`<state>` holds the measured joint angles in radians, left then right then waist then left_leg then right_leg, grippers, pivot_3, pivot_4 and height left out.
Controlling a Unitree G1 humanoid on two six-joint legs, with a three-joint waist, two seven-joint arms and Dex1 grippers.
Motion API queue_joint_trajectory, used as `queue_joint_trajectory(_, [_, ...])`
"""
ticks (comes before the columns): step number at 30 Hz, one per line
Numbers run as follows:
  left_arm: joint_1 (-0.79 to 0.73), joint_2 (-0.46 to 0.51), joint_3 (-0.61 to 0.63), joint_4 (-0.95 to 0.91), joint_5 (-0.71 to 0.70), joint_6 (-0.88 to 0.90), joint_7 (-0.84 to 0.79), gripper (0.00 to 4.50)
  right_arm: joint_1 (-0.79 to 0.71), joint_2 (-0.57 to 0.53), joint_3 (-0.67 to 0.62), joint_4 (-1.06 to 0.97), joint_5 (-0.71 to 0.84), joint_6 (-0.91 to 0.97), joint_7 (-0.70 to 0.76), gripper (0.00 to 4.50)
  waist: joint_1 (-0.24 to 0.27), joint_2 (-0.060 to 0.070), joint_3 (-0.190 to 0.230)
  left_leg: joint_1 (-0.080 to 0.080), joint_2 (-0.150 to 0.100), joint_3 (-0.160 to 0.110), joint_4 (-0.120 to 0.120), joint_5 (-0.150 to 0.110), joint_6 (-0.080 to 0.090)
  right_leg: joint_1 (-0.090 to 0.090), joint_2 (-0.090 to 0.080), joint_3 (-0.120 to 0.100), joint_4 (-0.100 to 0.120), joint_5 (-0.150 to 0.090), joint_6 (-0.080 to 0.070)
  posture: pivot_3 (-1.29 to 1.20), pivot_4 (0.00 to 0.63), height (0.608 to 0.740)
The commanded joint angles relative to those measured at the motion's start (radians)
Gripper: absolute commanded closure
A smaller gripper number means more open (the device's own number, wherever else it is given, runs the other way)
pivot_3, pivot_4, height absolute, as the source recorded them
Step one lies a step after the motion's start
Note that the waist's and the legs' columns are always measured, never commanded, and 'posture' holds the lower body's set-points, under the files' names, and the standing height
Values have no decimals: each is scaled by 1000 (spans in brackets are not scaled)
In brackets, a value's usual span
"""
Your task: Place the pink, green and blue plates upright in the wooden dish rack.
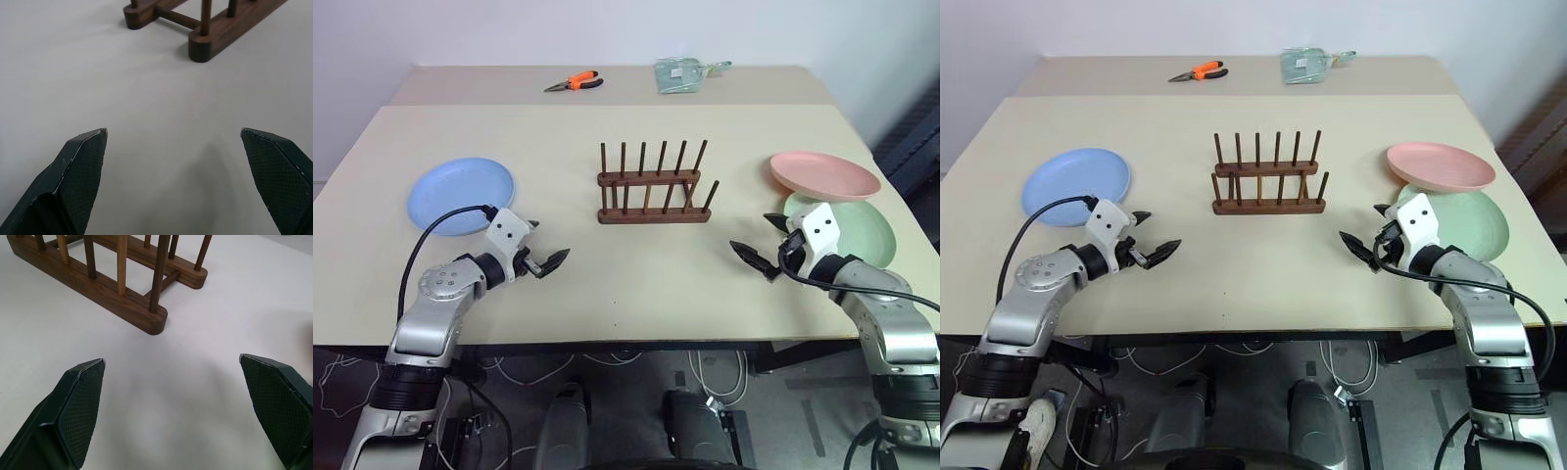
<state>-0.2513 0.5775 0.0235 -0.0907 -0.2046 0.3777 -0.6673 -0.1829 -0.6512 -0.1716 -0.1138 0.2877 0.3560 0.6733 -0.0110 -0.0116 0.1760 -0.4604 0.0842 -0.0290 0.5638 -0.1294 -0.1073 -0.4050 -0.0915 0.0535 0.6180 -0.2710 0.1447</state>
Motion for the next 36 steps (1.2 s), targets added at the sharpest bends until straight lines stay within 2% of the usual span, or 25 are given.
queue_joint_trajectory(1, [-30,0,5,-38,1,11,10,28,-28,0,-8,-23,-12,-21,-18,0,0,0,0,0,0,0,1,0,0,0,0,0,1,0,0,0,150,740])
queue_joint_trajectory(6, [-34,-16,2,-32,-21,36,4,28,-35,9,-15,-48,37,23,1,0,0,0,0,0,0,0,2,0,0,1,0,0,2,0,0,0,150,740])
queue_joint_trajectory(11, [-116,-5,-74,122,24,-30,-92,28,-27,21,0,-88,27,32,-24,0,2,0,0,0,0,0,2,1,1,1,0,0,3,0,0,0,150,740])
queue_joint_trajectory(12, [-143,-6,-89,167,37,-53,-107,28,-24,25,3,-97,25,35,-31,0,2,0,0,0,0,0,3,1,1,1,0,0,3,0,0,0,150,740])
queue_joint_trajectory(17, [-435,-107,-196,643,131,-279,-202,28,-5,50,18,-144,-11,35,-87,0,20,0,0,-1,0,-1,10,-1,3,2,1,0,4,0,0,0,150,740])
queue_joint_trajectory(22, [-648,-228,-213,1019,178,-421,-250,28,44,58,4,-209,-18,51,-129,0,27,0,0,-2,-1,-1,12,-2,4,4,0,-1,3,0,1,0,150,740])
queue_joint_trajectory(26, [-731,-298,-237,1182,236,-523,-269,28,104,58,-29,-296,0,87,-162,0,27,0,0,-2,-1,-1,12,-2,5,5,1,-1,3,-1,2,0,150,740])
queue_joint_trajectory(30, [-767,-348,-215,1269,241,-538,-281,28,165,58,-32,-359,-6,110,-178,0,25,0,0,-1,-1,-1,12,-2,5,7,1,-1,3,-1,2,0,150,740])
queue_joint_trajectory(31, [-768,-356,-212,1277,243,-545,-290,551,177,56,-29,-370,-9,113,-180,0,26,0,0,-1,-1,-1,12,-2,4,7,1,-1,3,-1,2,0,150,740])
queue_joint_trajectory(32, [-768,-359,-210,1282,244,-548,-297,858,183,55,-27,-376,-13,114,-183,0,26,0,0,-1,-1,-1,12,-2,4,7,0,-1,3,-1,2,0,150,740])
queue_joint_trajectory(36, [-747,-346,-212,1275,254,-577,-335,2864,184,56,-23,-387,-13,125,-192,0,24,0,0,-1,-1,-1,13,-2,4,8,1,-1,3,-1,2,0,150,740])
